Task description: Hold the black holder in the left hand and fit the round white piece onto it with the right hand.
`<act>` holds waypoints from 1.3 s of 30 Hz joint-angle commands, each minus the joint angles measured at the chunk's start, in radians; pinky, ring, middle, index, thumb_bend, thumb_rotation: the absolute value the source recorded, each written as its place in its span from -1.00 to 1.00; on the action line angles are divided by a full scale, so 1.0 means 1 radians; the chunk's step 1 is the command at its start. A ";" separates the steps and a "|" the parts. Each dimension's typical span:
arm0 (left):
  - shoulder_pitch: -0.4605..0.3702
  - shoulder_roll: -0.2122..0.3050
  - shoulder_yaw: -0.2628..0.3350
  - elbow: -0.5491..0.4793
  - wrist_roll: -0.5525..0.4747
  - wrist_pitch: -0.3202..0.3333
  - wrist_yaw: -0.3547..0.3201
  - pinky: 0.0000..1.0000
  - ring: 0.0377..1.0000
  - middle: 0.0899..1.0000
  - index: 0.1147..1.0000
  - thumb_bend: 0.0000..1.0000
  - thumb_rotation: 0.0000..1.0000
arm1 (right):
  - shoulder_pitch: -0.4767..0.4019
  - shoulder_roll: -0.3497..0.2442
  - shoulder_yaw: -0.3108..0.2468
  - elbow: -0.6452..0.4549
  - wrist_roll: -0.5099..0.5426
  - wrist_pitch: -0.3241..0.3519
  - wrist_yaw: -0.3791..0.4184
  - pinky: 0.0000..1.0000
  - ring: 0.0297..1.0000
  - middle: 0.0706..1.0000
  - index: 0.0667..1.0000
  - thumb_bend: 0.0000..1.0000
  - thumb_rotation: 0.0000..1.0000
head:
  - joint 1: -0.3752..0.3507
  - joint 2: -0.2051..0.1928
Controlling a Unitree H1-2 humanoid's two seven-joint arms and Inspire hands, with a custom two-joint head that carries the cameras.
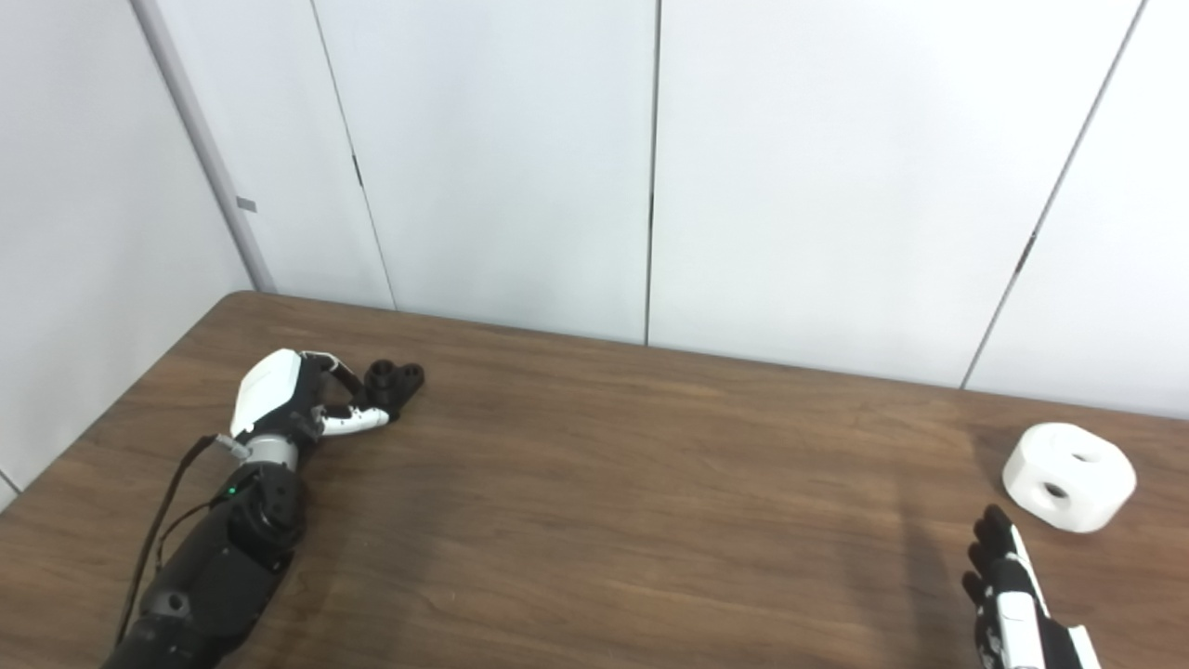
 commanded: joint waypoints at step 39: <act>0.194 -0.054 -0.283 -0.576 0.204 -0.120 -0.294 0.93 0.75 0.51 -0.16 0.04 -0.91 | -0.054 0.017 0.004 -0.048 -0.088 0.009 -0.049 1.00 0.99 0.95 1.00 0.12 0.90 | -0.225 0.152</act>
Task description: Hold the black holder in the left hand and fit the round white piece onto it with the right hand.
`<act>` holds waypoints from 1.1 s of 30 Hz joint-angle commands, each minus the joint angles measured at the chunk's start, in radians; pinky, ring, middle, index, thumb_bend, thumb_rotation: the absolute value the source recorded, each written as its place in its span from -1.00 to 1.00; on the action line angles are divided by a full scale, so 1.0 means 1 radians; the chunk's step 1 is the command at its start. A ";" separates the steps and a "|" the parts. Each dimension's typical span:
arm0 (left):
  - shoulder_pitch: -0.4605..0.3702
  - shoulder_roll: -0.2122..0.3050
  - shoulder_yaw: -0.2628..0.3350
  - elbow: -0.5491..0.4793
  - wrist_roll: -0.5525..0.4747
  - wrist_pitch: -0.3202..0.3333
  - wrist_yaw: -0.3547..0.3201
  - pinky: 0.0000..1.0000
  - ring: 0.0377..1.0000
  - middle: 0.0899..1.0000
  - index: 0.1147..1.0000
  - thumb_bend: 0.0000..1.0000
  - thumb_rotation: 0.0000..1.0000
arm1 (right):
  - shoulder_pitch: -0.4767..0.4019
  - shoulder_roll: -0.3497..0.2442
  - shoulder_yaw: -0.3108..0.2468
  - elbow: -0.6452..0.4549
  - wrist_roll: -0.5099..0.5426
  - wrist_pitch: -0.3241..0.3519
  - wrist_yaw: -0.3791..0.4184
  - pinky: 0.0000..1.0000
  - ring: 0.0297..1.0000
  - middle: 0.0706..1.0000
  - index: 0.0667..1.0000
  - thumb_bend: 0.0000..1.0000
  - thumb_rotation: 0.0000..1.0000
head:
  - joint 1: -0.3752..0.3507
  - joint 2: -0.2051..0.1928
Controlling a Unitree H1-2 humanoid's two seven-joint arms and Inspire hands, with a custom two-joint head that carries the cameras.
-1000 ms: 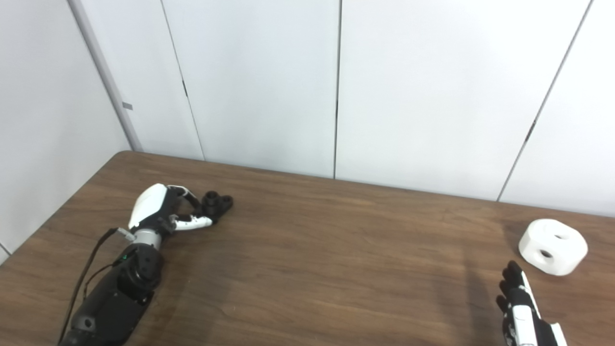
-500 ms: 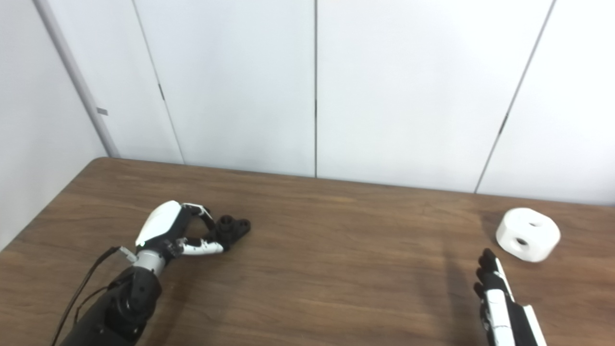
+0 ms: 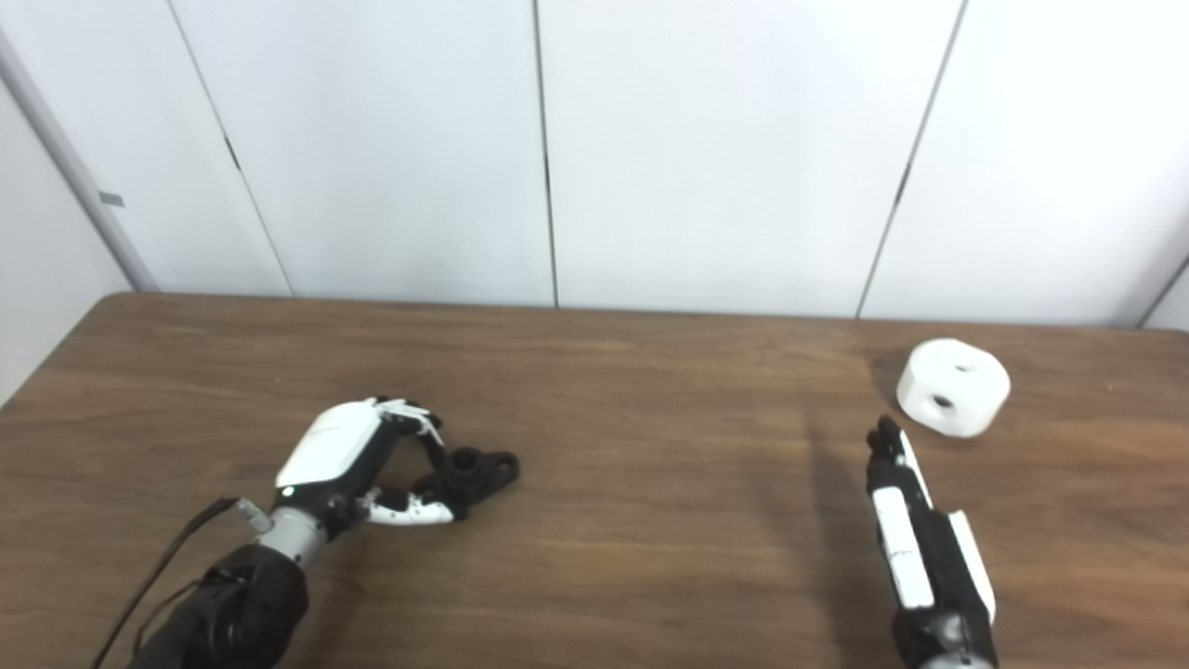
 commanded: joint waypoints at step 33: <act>0.130 -0.141 -0.122 -0.101 0.184 -0.203 -0.026 0.86 0.70 0.47 -0.16 0.04 -0.90 | -0.052 -0.032 -0.068 -0.156 0.002 0.145 -0.012 1.00 0.98 0.94 1.00 0.15 0.87 | -0.118 0.092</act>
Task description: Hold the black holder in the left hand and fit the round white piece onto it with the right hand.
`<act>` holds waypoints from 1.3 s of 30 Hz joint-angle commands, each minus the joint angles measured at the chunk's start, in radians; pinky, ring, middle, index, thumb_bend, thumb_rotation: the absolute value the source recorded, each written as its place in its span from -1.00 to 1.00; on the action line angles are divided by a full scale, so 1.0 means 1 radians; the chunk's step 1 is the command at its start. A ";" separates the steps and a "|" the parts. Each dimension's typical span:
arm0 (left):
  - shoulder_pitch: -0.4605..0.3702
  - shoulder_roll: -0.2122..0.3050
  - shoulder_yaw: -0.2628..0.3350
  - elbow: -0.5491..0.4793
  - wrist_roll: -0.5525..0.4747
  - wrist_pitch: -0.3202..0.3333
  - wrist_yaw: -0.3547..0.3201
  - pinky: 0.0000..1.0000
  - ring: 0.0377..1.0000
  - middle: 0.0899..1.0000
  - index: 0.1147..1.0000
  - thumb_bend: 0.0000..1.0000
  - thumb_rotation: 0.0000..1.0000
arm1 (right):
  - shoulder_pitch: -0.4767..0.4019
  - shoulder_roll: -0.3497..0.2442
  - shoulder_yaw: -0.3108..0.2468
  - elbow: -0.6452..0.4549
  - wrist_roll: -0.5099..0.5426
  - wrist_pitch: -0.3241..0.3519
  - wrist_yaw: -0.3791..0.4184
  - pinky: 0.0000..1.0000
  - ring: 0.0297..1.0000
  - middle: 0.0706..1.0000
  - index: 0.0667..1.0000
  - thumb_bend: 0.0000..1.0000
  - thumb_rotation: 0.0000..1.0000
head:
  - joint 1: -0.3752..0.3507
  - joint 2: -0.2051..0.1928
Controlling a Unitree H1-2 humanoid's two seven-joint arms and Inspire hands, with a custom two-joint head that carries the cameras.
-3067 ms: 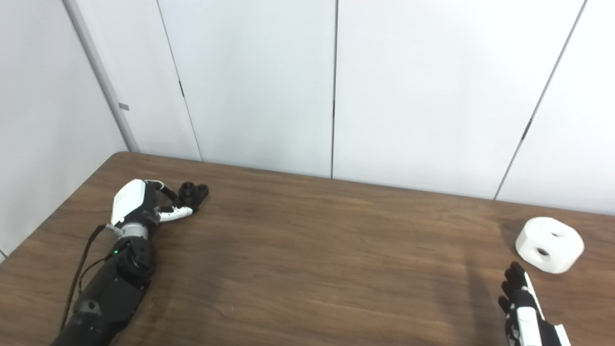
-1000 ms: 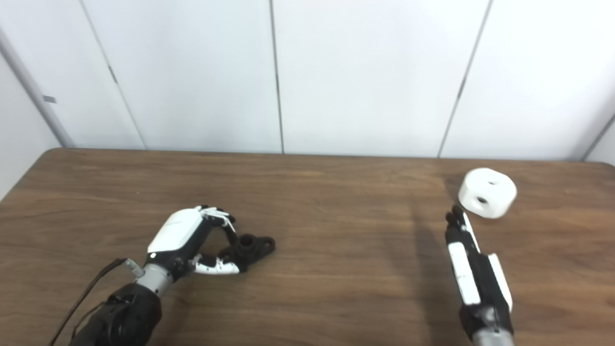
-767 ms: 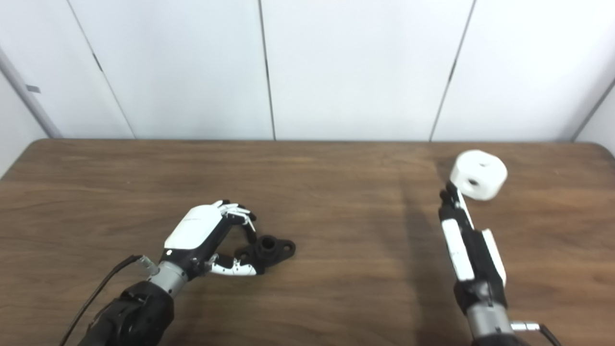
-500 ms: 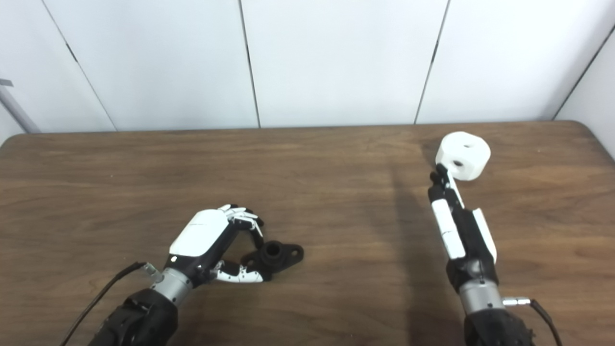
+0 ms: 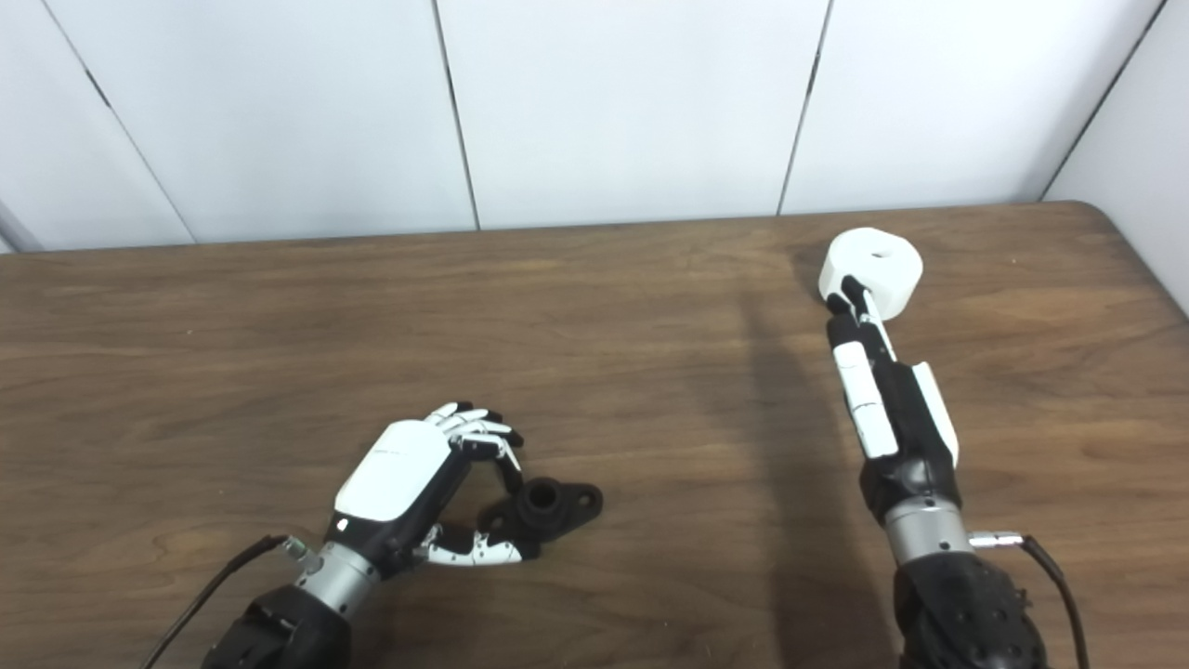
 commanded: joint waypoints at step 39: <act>0.022 0.025 0.072 0.014 -0.002 -0.048 -0.007 0.80 0.66 0.44 -0.16 0.04 -0.91 | -0.319 -0.333 -0.039 0.171 -0.548 0.034 0.049 0.70 0.81 0.81 0.63 0.65 -0.42 | -0.261 -0.090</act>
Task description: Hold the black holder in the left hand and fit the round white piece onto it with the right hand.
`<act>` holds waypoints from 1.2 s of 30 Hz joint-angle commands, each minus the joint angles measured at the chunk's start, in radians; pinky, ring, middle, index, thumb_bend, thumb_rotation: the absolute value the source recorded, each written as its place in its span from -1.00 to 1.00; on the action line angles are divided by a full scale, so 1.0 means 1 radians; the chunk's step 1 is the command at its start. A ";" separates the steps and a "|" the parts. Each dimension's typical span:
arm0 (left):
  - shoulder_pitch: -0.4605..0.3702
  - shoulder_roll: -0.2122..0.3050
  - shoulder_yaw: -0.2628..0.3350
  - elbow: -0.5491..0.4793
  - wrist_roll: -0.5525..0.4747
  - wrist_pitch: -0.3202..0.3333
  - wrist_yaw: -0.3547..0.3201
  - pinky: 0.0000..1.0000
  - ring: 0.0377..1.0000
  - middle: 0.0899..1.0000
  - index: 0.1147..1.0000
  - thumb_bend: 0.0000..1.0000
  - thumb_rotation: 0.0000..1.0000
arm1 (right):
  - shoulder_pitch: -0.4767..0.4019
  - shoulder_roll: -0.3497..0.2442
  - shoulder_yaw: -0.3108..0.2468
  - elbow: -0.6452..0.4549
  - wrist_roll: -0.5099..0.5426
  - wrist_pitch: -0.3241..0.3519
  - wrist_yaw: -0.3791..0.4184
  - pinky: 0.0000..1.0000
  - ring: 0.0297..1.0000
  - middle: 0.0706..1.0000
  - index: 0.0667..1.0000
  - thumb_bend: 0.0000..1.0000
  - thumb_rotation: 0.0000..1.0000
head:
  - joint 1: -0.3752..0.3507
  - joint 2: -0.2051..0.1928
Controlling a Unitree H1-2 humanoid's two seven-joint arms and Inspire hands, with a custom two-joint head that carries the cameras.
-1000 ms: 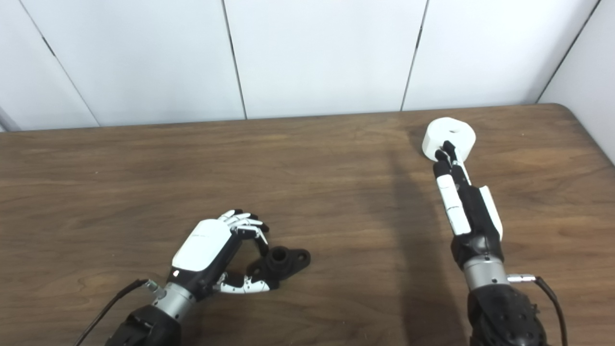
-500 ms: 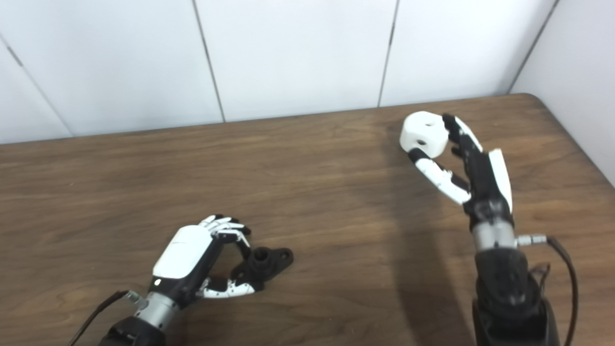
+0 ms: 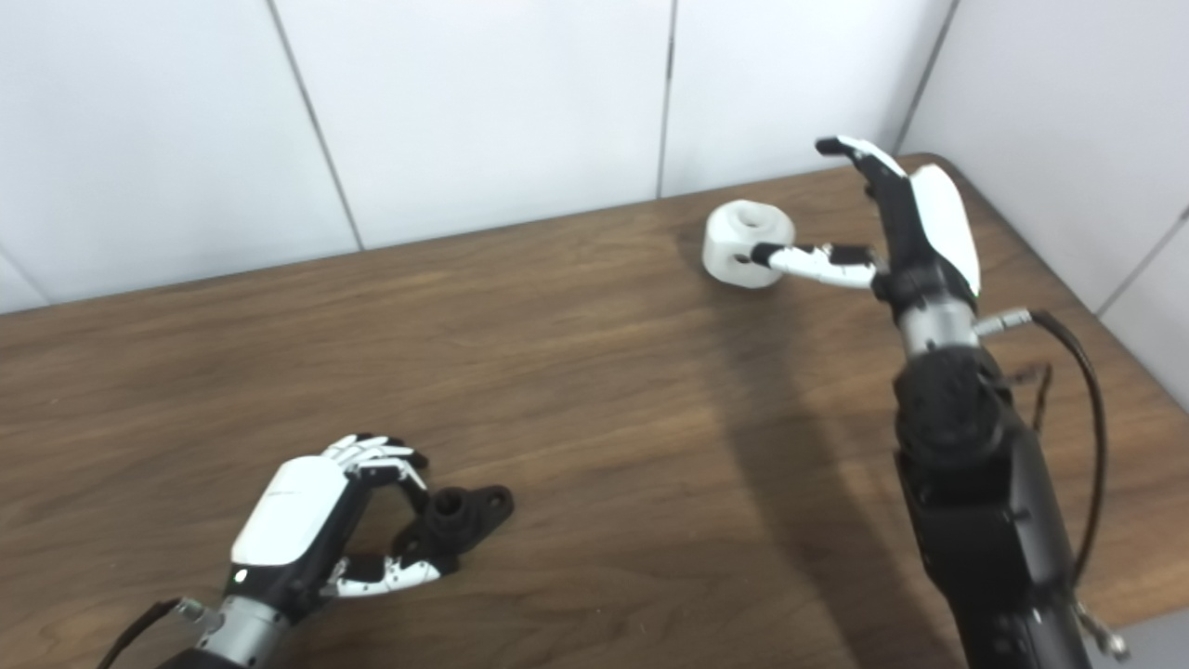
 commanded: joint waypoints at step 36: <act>0.020 0.007 0.039 -0.015 0.008 -0.013 -0.009 0.73 0.61 0.40 -0.16 0.04 -0.91 | -0.340 -0.127 0.168 0.497 -0.289 -0.005 0.203 1.00 1.00 0.99 0.47 0.92 -0.33 | -0.023 -0.014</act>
